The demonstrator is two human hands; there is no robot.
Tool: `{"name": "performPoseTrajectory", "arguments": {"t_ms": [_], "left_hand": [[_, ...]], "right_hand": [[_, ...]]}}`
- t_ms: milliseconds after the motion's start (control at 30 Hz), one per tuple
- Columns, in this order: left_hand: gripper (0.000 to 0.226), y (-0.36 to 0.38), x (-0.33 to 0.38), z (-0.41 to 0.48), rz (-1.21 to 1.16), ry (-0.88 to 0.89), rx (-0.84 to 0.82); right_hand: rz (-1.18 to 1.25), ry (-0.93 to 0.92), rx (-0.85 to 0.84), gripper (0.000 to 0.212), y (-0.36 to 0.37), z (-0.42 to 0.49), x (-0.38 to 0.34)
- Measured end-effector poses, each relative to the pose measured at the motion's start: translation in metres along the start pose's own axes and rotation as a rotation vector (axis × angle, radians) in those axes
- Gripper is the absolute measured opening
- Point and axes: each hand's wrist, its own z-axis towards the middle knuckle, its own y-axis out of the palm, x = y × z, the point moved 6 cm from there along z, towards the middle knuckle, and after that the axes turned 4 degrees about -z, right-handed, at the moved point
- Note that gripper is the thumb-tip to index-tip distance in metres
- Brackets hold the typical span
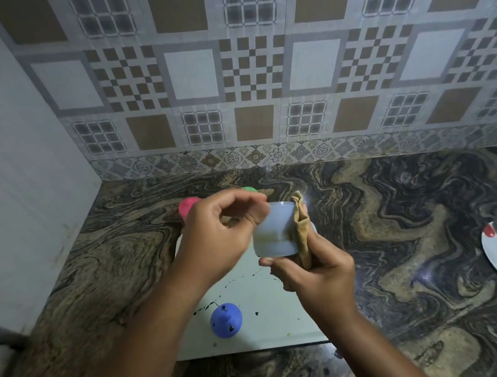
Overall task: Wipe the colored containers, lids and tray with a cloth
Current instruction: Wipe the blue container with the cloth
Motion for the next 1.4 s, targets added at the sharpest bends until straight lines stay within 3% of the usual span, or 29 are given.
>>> {"name": "performPoseTrajectory", "arguments": {"t_ms": [67,167,267,367,433,533,600,667,733,800,867,933,1033,1100,1167,1300,1400], "left_hand": [[0.033,0.0,-0.012,-0.001,-0.199,-0.138,-0.026],[0.024,-0.001,-0.023,0.002,-0.244,-0.197,-0.049],[0.011,-0.003,-0.018,0.006,-0.119,-0.098,-0.036],[0.012,0.001,-0.008,0.004,0.116,0.029,-0.012],[0.01,0.001,-0.007,0.004,0.043,0.016,0.001],[0.029,-0.004,-0.016,0.005,-0.198,-0.117,-0.024],[0.021,-0.004,-0.021,0.006,-0.216,-0.166,-0.049],[0.007,-0.003,-0.02,0.007,-0.203,-0.163,-0.057],[0.013,-0.004,-0.016,0.008,-0.093,-0.089,-0.077],[0.013,-0.003,-0.007,0.007,0.091,-0.008,-0.079],[0.012,0.0,0.0,0.004,0.158,0.042,-0.046],[0.014,0.002,-0.002,0.003,0.037,0.024,-0.029],[0.031,0.003,-0.017,0.001,-0.265,-0.167,-0.044],[0.031,0.004,-0.023,0.0,-0.284,-0.215,-0.065],[0.022,0.002,-0.022,0.001,-0.259,-0.197,-0.04],[0.011,-0.004,-0.004,0.006,0.013,0.004,-0.033],[0.012,0.001,0.005,0.004,0.062,0.016,-0.017]], "right_hand": [[0.109,0.093,0.011,0.073,0.0,0.0,0.006],[0.097,0.052,-0.019,0.075,0.002,0.001,0.005],[-0.094,-0.088,-0.066,0.076,0.005,0.003,-0.002],[-0.082,-0.095,-0.096,0.084,0.009,0.003,-0.006],[0.028,0.018,-0.03,0.073,0.005,0.001,0.002],[0.193,0.197,-0.012,0.055,0.005,0.0,0.01],[0.2,0.205,-0.04,0.046,0.007,0.001,0.012],[0.143,0.099,-0.039,0.067,0.007,0.003,0.006],[0.048,-0.005,-0.066,0.084,0.009,0.006,-0.004],[0.06,-0.024,-0.197,0.087,0.016,0.006,-0.011],[0.079,-0.011,-0.101,0.08,0.008,0.005,-0.007],[0.135,0.101,-0.005,0.067,0.004,0.001,0.003],[0.178,0.198,0.004,0.056,0.003,0.001,0.01],[0.175,0.182,0.009,0.065,0.003,0.003,0.009],[0.105,0.086,0.017,0.075,0.003,0.004,0.002],[-0.006,-0.042,-0.056,0.07,0.003,0.008,-0.012],[0.114,0.107,0.023,0.07,-0.001,0.006,0.0]]}}
